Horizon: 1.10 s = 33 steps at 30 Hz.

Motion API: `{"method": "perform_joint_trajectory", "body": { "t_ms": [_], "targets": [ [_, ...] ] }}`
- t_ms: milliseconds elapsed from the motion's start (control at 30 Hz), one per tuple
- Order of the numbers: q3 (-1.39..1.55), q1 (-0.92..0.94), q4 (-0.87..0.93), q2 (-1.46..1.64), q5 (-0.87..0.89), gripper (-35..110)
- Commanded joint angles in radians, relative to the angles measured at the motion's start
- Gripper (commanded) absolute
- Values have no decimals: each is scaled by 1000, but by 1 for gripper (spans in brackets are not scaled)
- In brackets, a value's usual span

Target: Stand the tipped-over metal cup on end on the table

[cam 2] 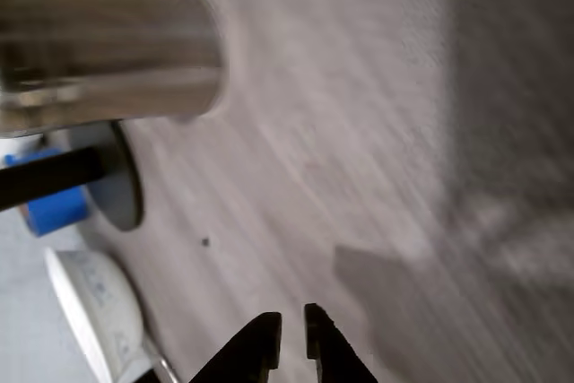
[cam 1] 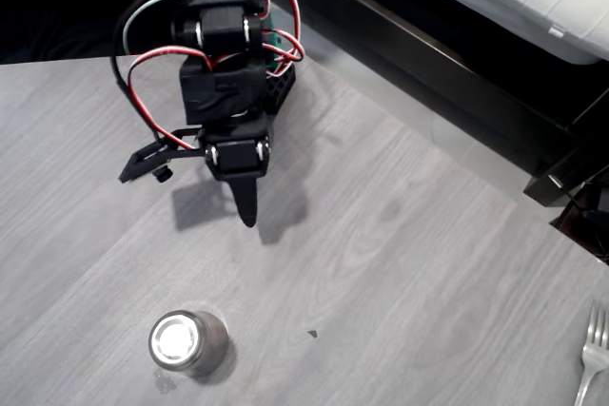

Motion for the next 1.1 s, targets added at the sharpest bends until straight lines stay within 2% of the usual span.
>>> {"method": "perform_joint_trajectory", "body": {
  "t_ms": [0,133,1067],
  "targets": [
    [-3,-2,35,29,8,0],
    [-2,-3,117,29,3,0],
    [-2,9,118,29,5,0]
  ]
}}
